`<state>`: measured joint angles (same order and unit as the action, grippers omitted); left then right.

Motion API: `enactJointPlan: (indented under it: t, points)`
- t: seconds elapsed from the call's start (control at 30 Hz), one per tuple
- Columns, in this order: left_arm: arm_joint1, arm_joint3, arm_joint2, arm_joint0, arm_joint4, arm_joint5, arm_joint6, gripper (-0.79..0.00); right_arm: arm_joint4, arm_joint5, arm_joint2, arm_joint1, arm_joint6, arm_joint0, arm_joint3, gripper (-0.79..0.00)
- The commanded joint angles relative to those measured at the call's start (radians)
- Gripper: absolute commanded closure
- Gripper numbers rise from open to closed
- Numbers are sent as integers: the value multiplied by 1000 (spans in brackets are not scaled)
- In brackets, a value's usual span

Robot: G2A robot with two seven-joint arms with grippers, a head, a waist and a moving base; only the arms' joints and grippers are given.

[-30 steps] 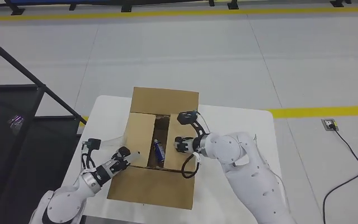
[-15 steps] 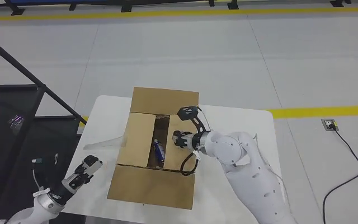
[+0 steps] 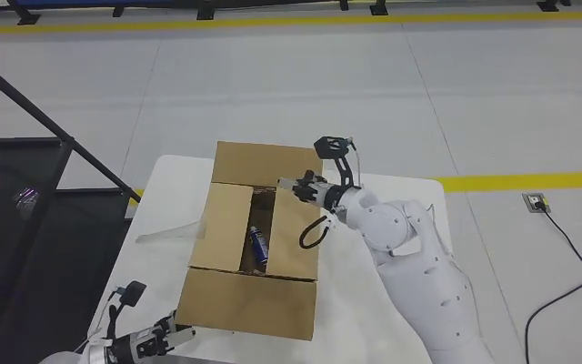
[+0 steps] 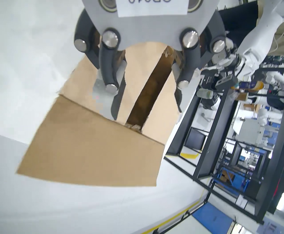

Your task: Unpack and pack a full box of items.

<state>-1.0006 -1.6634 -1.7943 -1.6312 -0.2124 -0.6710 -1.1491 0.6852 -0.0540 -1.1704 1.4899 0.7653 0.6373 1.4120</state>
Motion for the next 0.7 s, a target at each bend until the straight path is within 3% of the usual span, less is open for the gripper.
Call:
enactJointPlan:
  t: [0.0,0.13,0.5,0.67]
  points:
    - [10,-11,17,-9,-19,-5,5,-785,1,-28,-6,2,-53,-16,-31,-785]
    - [33,-35,26,-26,-60,-23,23,-785,5,-60,-7,8,-149,-55,-122,-785]
    - [83,-63,2,-52,-205,-69,69,-785,-116,-6,15,41,-357,-167,-488,-785]
    - [93,-63,8,-29,-238,-65,65,-785,-231,123,16,58,-332,-237,-669,-785]
